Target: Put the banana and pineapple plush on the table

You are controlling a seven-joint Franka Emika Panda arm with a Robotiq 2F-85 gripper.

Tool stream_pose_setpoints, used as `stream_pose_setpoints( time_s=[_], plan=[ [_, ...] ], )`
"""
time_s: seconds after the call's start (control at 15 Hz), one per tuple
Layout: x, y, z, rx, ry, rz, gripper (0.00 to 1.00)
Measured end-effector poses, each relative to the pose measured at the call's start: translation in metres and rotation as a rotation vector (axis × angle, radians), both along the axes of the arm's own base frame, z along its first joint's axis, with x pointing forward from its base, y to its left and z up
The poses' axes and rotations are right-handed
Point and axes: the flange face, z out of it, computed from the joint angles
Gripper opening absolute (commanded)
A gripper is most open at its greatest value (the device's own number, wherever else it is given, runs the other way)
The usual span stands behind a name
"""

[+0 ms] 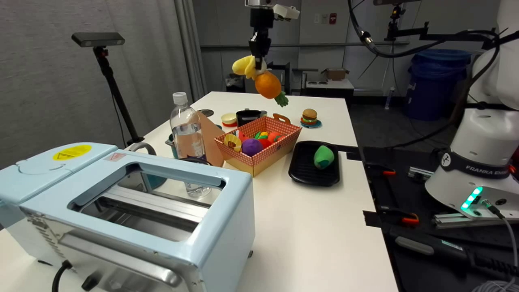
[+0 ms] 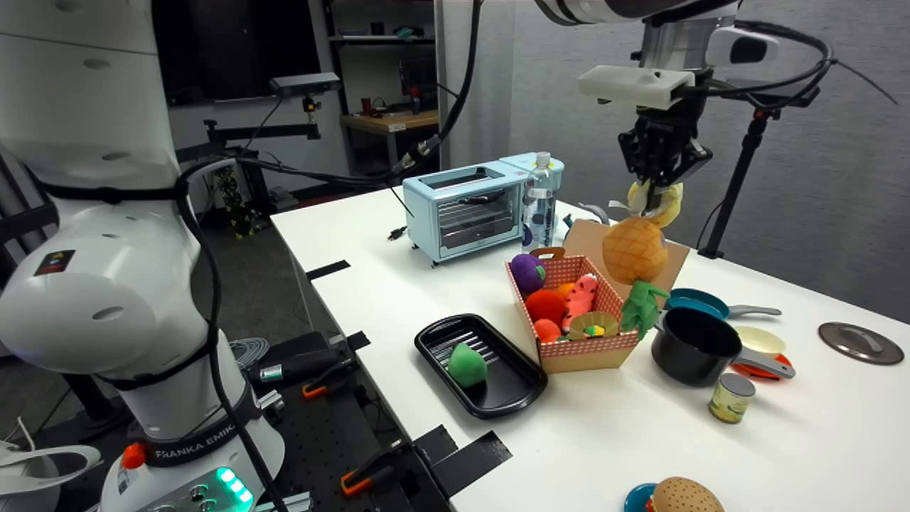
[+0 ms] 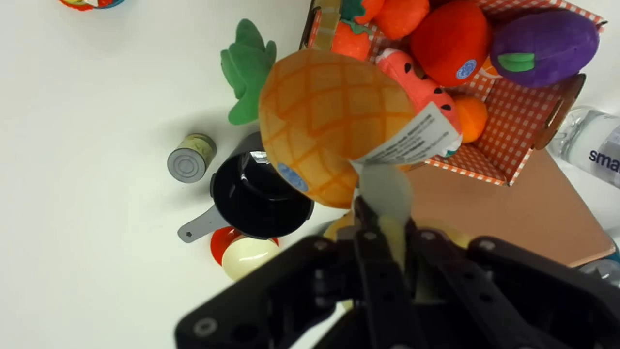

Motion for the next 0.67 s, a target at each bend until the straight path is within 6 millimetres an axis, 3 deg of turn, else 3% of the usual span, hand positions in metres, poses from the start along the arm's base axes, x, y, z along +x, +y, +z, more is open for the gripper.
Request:
stream_pose_setpoints(
  time_s=[0.67],
  plan=[
    [-0.014, -0.051, 0.011, 0.07, -0.047, -0.176, 0.02]
  ],
)
